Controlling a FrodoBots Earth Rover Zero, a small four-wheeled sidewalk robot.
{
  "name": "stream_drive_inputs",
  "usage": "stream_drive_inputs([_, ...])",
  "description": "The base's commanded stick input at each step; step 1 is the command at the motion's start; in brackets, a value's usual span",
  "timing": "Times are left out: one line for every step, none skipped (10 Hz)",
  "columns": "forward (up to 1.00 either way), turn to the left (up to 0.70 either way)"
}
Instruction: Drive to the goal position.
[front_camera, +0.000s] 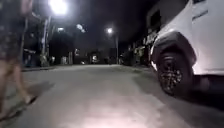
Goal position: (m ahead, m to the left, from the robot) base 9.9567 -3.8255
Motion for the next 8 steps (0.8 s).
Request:
stream_drive_inputs([1.0,0.0])
stream_drive_inputs([1.0,0.0])
stream_drive_inputs([1.0,0.0])
stream_drive_inputs([1.0,0.0])
stream_drive_inputs([1.0,0.0])
stream_drive_inputs([1.0,0.0])
stream_drive_inputs([1.0,0.0])
stream_drive_inputs([1.0,0.0])
